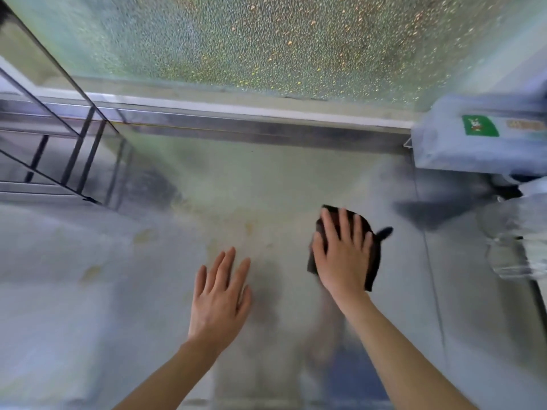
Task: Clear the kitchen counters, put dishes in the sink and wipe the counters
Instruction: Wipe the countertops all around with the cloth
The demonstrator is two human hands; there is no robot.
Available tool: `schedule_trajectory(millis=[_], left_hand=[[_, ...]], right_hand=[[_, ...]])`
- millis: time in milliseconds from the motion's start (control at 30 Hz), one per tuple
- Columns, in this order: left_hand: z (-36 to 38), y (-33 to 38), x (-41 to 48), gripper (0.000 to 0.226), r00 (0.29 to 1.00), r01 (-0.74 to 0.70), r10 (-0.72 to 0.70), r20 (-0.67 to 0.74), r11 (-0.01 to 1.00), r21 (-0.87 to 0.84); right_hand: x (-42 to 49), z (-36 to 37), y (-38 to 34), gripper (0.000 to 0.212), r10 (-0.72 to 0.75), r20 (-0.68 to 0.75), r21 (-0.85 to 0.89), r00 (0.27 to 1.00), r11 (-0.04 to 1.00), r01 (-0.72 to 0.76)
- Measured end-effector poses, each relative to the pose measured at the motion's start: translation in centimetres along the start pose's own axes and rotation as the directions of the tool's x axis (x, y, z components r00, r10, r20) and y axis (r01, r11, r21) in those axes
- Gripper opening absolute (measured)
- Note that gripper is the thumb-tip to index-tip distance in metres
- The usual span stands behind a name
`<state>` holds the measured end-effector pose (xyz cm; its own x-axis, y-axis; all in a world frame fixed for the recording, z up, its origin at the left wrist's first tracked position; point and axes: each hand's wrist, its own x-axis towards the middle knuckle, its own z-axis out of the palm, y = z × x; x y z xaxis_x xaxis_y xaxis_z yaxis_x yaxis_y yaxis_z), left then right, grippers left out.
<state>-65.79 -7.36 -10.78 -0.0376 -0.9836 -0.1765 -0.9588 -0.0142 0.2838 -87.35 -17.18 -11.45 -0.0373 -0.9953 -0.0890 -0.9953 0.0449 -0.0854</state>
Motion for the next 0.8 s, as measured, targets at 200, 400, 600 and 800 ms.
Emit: schedule_trajectory(millis=[200, 400, 600, 800], left_hand=[[1.0, -0.3, -0.5, 0.052, 1.0, -0.002, 0.002, 0.004, 0.999, 0.04], [1.4, -0.2, -0.5, 0.055, 1.0, -0.006, 0.006, -0.006, 0.997, 0.076], [1.6, -0.2, -0.5, 0.057, 1.0, -0.008, 0.006, 0.013, 0.99, 0.138], [1.5, -0.2, -0.5, 0.059, 1.0, -0.007, 0.005, 0.015, 0.991, 0.133]], right_hand=[[-7.9, 1.3, -4.0, 0.051, -0.246, 0.006, -0.018, 0.969, 0.969, 0.246], [-7.4, 0.9, 2.1, 0.052, 0.044, -0.023, -0.041, 0.999, 0.998, -0.045], [-11.6, 1.6, -4.3, 0.051, -0.019, -0.025, 0.022, 1.0, 1.0, 0.019], [-10.7, 1.0, 2.0, 0.051, -0.031, -0.007, -0.035, 0.999, 0.999, 0.031]])
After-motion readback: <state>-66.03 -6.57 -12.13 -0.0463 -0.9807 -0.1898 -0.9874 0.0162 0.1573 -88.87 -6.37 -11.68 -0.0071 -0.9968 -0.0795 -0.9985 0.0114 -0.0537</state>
